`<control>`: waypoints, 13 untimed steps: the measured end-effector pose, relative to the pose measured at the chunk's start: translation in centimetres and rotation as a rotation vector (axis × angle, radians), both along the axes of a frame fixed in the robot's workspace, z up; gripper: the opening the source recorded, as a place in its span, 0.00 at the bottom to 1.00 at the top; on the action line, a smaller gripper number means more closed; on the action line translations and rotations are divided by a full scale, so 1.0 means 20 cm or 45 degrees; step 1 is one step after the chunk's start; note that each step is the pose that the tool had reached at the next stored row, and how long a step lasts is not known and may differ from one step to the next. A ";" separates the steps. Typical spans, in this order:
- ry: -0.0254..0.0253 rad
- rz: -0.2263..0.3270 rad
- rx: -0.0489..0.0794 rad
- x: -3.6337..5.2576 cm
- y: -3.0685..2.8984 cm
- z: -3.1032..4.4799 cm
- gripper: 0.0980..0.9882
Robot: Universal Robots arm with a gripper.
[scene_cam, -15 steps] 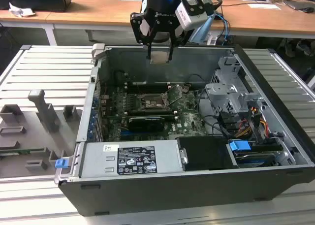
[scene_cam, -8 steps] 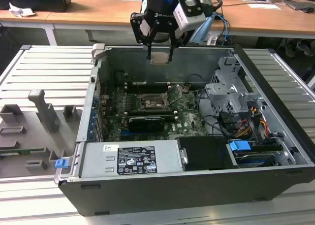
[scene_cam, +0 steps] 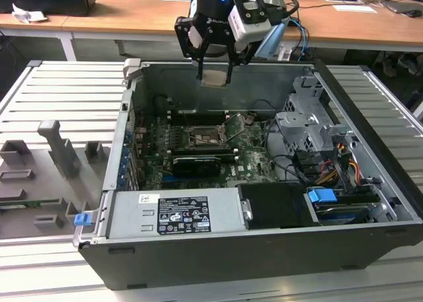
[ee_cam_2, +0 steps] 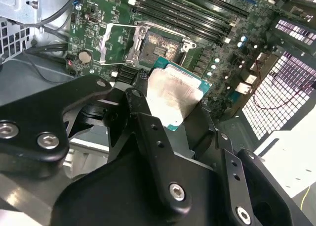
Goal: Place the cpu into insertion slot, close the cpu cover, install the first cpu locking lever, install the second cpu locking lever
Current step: 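Place the cpu into insertion slot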
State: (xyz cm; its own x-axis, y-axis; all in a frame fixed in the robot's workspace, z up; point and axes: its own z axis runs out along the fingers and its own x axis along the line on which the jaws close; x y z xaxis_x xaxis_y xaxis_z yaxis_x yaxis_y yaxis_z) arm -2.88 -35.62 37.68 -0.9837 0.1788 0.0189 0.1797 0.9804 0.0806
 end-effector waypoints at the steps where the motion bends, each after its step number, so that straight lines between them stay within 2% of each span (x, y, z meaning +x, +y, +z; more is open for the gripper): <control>1: 0.0001 -0.006 0.000 -0.001 0.000 0.000 0.49; 13: 0.0001 -0.077 0.000 -0.014 0.000 -0.003 0.49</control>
State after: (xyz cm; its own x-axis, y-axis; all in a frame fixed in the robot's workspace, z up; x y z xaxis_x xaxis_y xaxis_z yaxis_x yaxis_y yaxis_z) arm -3.16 -35.63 37.63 -0.9711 0.2378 0.0190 0.2386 0.9678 0.0805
